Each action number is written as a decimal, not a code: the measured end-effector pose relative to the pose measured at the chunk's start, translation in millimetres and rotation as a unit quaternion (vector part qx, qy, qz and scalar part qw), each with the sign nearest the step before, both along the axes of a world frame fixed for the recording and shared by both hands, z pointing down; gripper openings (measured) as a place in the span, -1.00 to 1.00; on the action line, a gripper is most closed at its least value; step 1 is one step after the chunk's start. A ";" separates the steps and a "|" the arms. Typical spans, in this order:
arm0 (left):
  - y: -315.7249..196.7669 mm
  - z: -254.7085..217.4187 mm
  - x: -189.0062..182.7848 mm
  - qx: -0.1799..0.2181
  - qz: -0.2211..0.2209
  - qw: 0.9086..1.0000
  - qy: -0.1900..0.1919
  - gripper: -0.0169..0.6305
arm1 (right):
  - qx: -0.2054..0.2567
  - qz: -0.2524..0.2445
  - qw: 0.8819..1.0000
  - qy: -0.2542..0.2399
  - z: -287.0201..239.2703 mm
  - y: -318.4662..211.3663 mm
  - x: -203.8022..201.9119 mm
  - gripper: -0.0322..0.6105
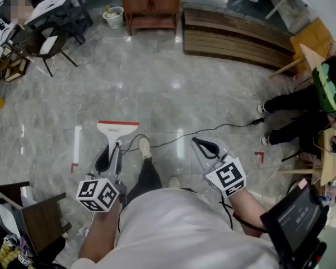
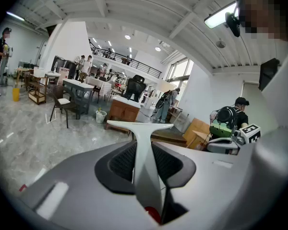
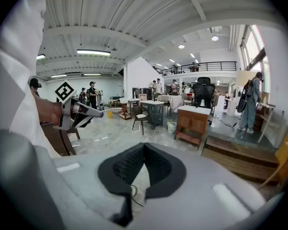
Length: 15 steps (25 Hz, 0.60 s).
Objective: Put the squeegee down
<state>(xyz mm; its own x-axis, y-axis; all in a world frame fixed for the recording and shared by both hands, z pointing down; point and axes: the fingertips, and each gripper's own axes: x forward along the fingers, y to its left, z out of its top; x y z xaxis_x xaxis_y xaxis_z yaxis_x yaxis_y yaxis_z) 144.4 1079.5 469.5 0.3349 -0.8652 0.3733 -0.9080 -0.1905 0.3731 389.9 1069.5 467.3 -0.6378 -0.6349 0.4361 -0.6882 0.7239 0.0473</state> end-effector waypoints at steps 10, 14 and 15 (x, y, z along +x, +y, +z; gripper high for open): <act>-181.7 -22.2 -97.0 0.015 0.006 1.000 -0.012 -0.65 | 0.005 -0.034 0.999 -0.006 -26.2 -185.6 -125.6 -0.89; -231.3 -32.9 -130.3 0.017 0.023 0.999 -0.016 -0.65 | 0.022 -0.038 0.999 -0.018 -47.3 -234.8 -172.7 -0.85; -240.9 -33.8 -136.3 0.016 0.025 0.999 -0.014 -0.65 | 0.025 -0.040 0.999 -0.017 -51.2 -244.4 -181.8 -0.85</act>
